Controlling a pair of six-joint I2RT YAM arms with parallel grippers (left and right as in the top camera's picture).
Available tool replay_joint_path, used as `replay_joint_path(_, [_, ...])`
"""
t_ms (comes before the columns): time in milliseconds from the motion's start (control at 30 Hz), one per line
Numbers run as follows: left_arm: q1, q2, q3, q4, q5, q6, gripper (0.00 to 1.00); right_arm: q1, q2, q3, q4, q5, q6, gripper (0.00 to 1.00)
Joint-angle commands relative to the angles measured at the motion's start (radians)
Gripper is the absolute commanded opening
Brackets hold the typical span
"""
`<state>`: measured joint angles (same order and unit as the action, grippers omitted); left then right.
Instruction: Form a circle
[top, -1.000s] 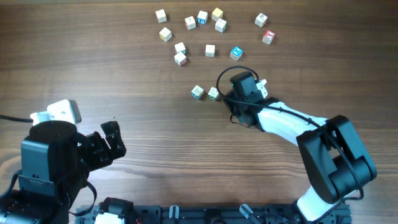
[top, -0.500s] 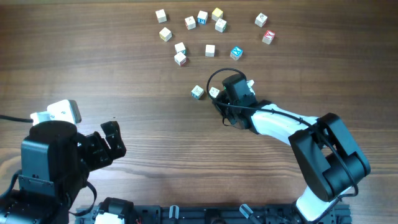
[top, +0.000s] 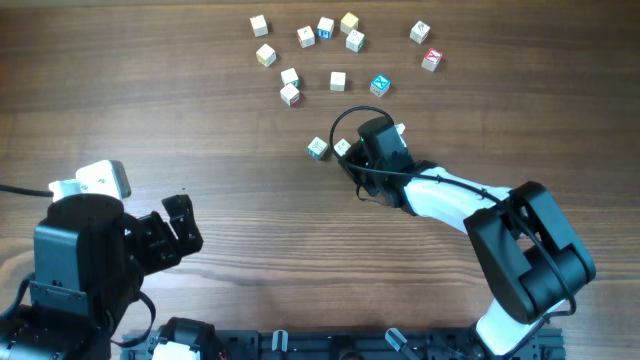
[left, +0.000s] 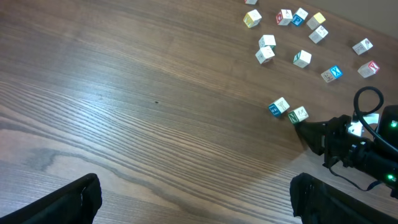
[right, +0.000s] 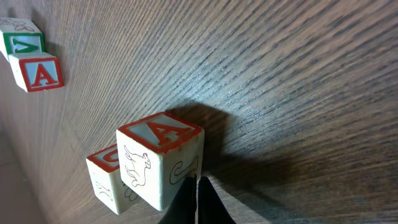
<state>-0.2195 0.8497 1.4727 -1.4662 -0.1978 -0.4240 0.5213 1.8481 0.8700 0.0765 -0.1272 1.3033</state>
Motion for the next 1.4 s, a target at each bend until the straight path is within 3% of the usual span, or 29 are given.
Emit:
replay_joint_path(0, [0.007, 0.0, -0.001, 0.003, -0.013, -0.006, 1.0, 0.002, 0.029, -0.014, 0.005, -0.01, -0.021, 0.04])
replay_joint_path(433, [0.007, 0.0, -0.001, 0.003, -0.013, -0.006, 1.0, -0.041, 0.029, -0.014, -0.058, 0.087, -0.073, 0.05])
replay_joint_path(1367, [0.007, 0.0, -0.001, 0.002, -0.013, -0.006, 1.0, -0.04, 0.029, -0.014, 0.038, -0.018, -0.155, 0.04])
